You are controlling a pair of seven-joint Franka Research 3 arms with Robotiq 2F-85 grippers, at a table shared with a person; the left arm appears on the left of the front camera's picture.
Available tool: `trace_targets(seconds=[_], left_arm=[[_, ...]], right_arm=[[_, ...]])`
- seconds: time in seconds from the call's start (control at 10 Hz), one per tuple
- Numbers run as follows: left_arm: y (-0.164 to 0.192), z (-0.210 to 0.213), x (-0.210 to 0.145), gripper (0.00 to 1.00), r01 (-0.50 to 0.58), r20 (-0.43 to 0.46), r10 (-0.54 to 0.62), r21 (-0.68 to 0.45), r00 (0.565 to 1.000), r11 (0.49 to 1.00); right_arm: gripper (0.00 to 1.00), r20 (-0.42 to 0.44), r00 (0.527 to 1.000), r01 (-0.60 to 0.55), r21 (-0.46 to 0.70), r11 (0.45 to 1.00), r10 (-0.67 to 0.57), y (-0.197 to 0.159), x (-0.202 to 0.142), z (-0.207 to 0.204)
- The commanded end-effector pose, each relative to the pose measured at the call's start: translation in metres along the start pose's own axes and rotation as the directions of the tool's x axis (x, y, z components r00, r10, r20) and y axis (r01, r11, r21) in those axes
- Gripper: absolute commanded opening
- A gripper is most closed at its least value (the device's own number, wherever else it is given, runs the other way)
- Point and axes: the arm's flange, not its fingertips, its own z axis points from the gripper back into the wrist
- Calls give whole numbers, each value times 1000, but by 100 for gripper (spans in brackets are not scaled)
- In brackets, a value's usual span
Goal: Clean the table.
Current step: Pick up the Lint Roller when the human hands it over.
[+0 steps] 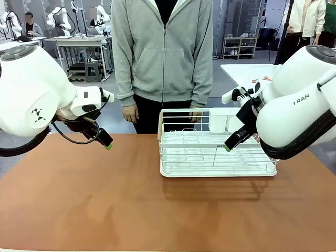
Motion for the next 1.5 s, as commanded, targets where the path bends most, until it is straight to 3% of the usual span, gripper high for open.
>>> trace_targets(seconds=[0.0,0.1,0.2,0.3,0.4,0.5,0.6,0.8,0.9,1.0,1.2,1.3,1.4], left_arm=[[0,0,0,100,-1,0,1,0,1000,1000],[0,0,0,100,0,0,0,0,1000,1000],[17,16,10,100,-71,5,72,-66,997,995],[38,33,18,100,-147,12,151,-157,988,977],[66,51,22,100,-253,-4,263,-283,965,925],[95,71,18,100,-360,-46,393,-510,919,782],[119,85,8,100,-389,-58,467,-648,883,655],[166,96,-22,100,-426,-163,564,-823,809,374],[187,100,-39,100,-421,-194,599,-868,777,264],[208,101,-62,100,-490,-249,655,-846,714,212],[245,119,-109,100,-563,-265,740,-806,618,182],[261,133,-131,100,-609,-292,755,-773,587,175],[271,150,-152,100,-615,-299,750,-769,590,177]], right_arm=[[100,0,1000,1,0,1000,-1,0,0,0],[100,0,1000,0,0,1000,0,0,0,0],[100,15,998,59,40,997,-59,-17,14,18],[100,34,983,173,184,967,-182,-38,26,37],[100,29,950,285,326,902,-310,-63,34,56],[100,12,902,376,468,800,-432,-87,37,70],[100,-22,858,424,593,685,-513,-104,31,79],[100,-138,763,494,755,431,-632,-141,10,92],[100,-186,726,516,784,345,-662,-158,-5,96],[100,-229,697,534,798,279,-679,-179,-26,100],[100,-258,642,569,791,224,-722,-221,-75,118],[100,-260,634,571,792,214,-729,-241,-99,131],[100,-238,600,582,785,212,-764,-263,-126,140]])
